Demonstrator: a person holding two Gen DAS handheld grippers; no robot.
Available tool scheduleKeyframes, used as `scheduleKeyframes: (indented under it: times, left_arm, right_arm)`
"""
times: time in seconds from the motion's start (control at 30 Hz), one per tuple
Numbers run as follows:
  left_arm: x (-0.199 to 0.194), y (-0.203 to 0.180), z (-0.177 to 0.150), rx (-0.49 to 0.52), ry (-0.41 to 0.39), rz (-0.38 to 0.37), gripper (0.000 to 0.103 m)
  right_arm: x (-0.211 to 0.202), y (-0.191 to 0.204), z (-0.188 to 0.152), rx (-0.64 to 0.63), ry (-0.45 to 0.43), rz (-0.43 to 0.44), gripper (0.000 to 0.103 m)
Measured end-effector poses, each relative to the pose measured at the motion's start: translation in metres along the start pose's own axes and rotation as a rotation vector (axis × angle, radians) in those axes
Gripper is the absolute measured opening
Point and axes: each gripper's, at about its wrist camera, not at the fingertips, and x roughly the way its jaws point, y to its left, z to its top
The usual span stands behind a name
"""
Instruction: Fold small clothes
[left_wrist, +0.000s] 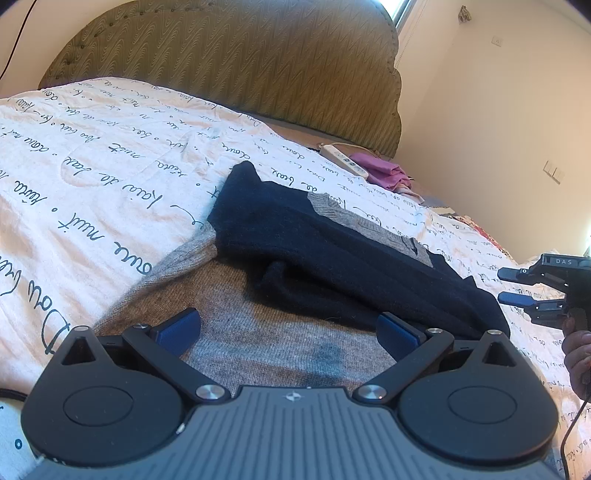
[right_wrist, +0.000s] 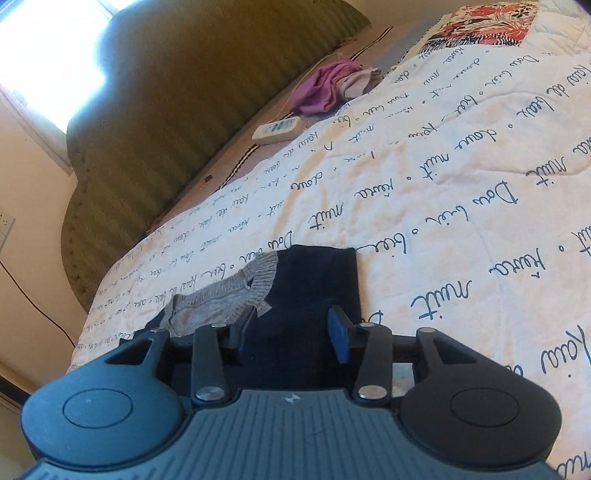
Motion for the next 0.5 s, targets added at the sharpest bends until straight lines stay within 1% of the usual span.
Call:
scheduleKeyframes:
  times: [0.07, 0.17, 0.2, 0.3, 0.33, 0.4, 0.43, 0.47, 0.5]
  left_arm:
    - [0.0, -0.002, 0.0, 0.01, 0.003, 0.01, 0.103]
    - [-0.001, -0.016, 0.004, 0.078, 0.016, 0.054, 0.102]
    - [-0.002, -0.021, 0.007, 0.1, 0.013, 0.053, 0.102]
    - [-0.002, -0.039, 0.022, 0.145, -0.017, 0.004, 0.103]
    - [0.002, -0.046, 0.028, 0.169, -0.024, -0.008, 0.103]
    - [0.02, -0.062, 0.038, 0.245, -0.018, -0.007, 0.103]
    - [0.032, -0.067, 0.042, 0.283, -0.001, 0.001, 0.103]
    - [0.045, -0.072, 0.045, 0.31, 0.023, 0.012, 0.103]
    - [0.058, -0.073, 0.047, 0.327, 0.054, 0.024, 0.102]
  right_arm:
    - [0.005, 0.006, -0.004, -0.032, 0.026, -0.014, 0.042]
    - [0.017, 0.013, -0.014, -0.111, 0.063, -0.094, 0.042]
    - [0.018, 0.013, -0.018, -0.131, 0.064, -0.099, 0.041]
    - [0.021, 0.014, -0.024, -0.159, 0.073, -0.106, 0.041]
    - [0.023, 0.014, -0.026, -0.169, 0.079, -0.111, 0.041]
    - [0.026, 0.015, -0.027, -0.182, 0.086, -0.112, 0.04]
    - [0.026, 0.016, -0.027, -0.186, 0.089, -0.108, 0.031]
    - [0.027, 0.017, -0.026, -0.188, 0.102, -0.102, 0.007]
    - [0.027, 0.018, -0.026, -0.193, 0.106, -0.098, 0.003]
